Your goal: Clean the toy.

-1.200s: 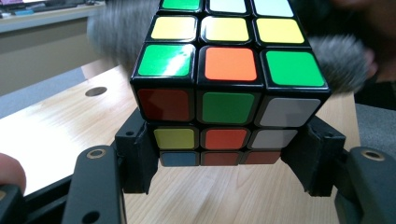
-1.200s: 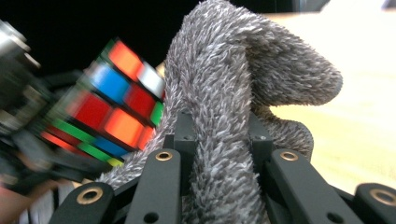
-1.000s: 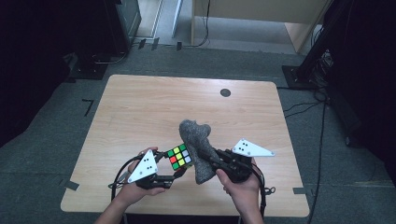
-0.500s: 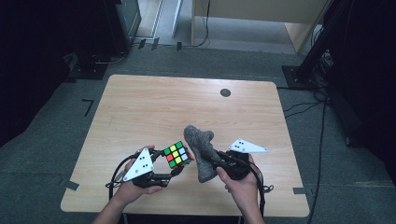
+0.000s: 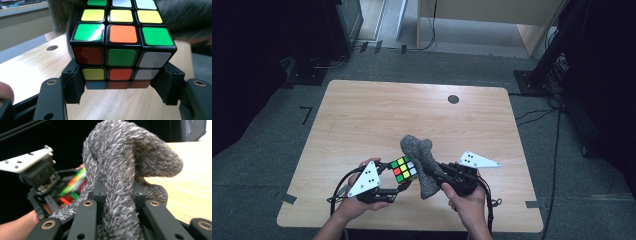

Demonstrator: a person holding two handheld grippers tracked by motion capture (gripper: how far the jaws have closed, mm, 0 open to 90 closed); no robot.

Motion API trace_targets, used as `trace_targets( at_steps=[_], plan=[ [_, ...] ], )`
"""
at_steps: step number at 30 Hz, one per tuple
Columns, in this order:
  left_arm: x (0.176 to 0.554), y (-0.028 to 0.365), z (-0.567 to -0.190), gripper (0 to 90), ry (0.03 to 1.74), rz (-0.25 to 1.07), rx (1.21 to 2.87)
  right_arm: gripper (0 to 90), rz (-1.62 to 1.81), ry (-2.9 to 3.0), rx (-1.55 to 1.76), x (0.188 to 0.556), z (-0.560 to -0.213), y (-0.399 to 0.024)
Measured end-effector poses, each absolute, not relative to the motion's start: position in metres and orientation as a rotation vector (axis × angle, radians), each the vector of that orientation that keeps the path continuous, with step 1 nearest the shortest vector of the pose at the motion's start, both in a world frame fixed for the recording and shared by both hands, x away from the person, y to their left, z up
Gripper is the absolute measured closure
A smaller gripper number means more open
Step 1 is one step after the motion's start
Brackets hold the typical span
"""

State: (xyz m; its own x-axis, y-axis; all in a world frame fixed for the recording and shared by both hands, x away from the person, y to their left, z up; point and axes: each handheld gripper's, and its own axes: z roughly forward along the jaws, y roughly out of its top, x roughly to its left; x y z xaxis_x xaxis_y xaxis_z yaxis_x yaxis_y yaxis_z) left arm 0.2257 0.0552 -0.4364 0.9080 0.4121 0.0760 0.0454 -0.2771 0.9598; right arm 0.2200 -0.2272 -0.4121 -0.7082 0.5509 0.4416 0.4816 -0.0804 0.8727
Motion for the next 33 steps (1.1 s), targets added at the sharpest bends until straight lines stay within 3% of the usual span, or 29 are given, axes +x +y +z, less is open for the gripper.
trace_targets(
  at_steps=[4,9,19,25,33],
  plan=[
    [0.225,0.055,-0.435,34.6,0.347,0.378,1.831,74.0,1.889,2.135,1.205,0.225,-0.419,-0.229],
    [0.229,0.061,-0.428,34.5,0.410,0.355,1.769,74.2,1.569,2.212,1.258,0.234,-0.447,-0.225],
    [0.251,0.086,-0.427,34.6,0.738,0.136,1.522,74.0,1.976,1.937,1.164,0.224,-0.441,-0.233],
    [0.249,0.076,-0.432,34.5,0.716,-0.015,1.451,74.0,2.174,1.874,1.077,0.218,-0.447,-0.210],
    [0.245,0.064,-0.441,34.6,0.716,-0.101,1.437,74.1,2.151,1.887,1.097,0.216,-0.456,-0.198]
  ],
)
